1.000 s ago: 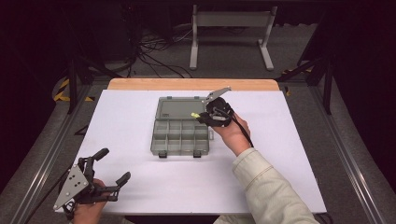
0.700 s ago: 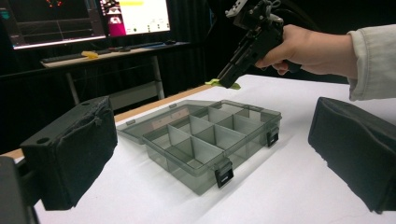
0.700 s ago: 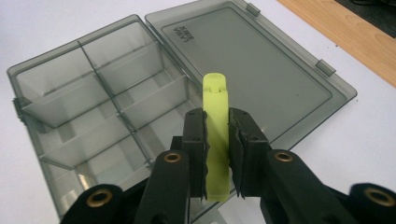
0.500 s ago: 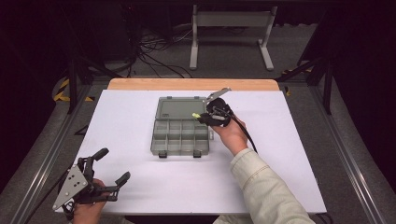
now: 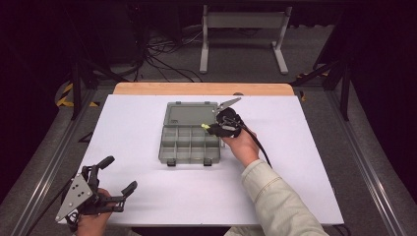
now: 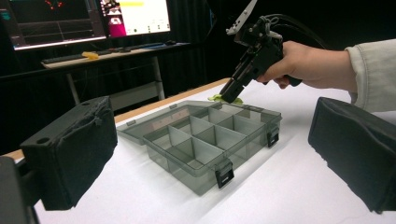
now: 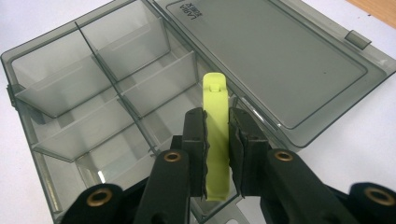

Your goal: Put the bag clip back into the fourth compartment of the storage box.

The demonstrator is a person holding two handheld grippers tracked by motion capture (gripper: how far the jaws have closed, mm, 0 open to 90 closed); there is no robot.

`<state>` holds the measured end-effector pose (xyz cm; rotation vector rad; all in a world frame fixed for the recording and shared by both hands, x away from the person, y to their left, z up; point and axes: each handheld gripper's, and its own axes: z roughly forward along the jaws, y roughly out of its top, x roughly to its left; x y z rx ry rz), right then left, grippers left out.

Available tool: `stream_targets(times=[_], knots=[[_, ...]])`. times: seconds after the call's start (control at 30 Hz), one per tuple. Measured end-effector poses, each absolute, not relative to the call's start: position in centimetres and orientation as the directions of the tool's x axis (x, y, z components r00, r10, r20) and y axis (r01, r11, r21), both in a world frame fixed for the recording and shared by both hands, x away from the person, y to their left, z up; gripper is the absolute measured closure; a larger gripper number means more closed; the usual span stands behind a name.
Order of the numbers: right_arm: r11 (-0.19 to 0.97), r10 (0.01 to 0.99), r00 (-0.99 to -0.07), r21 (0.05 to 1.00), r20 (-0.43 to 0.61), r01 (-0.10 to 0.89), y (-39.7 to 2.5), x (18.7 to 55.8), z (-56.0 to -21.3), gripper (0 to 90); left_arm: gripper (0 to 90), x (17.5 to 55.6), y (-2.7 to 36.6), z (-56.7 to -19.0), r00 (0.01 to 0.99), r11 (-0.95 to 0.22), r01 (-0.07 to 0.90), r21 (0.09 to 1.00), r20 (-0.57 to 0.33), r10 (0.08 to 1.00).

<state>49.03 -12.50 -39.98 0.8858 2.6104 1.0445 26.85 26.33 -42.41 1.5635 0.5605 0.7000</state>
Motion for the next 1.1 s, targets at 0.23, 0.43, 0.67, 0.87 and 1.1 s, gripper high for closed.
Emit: stream_targets(times=[0.23,0.43,0.67,0.87,1.1], knots=[[0.576,0.593,-0.804,0.672,0.048,0.465,-12.45,48.90,-40.43,77.6,1.8,26.85,26.34,-42.41,0.695,-0.111,-0.046,0.993,0.112,0.710],[0.573,0.592,-0.804,0.672,0.057,0.469,-12.59,48.91,-40.63,77.6,1.8,26.85,26.31,-42.41,0.695,-0.113,-0.047,0.992,0.114,0.710],[0.574,0.589,-0.806,0.671,0.061,0.470,-12.58,48.90,-40.79,77.6,1.8,26.84,26.32,-42.41,0.695,-0.113,-0.048,0.992,0.114,0.710],[0.573,0.590,-0.804,0.666,0.068,0.477,-12.58,48.86,-40.94,77.5,1.8,26.85,26.34,-42.41,0.695,-0.111,-0.047,0.993,0.113,0.710],[0.564,0.598,-0.798,0.666,0.078,0.488,-12.77,48.78,-40.90,77.4,1.8,26.86,26.32,-42.41,0.695,-0.112,-0.048,0.993,0.113,0.710]])
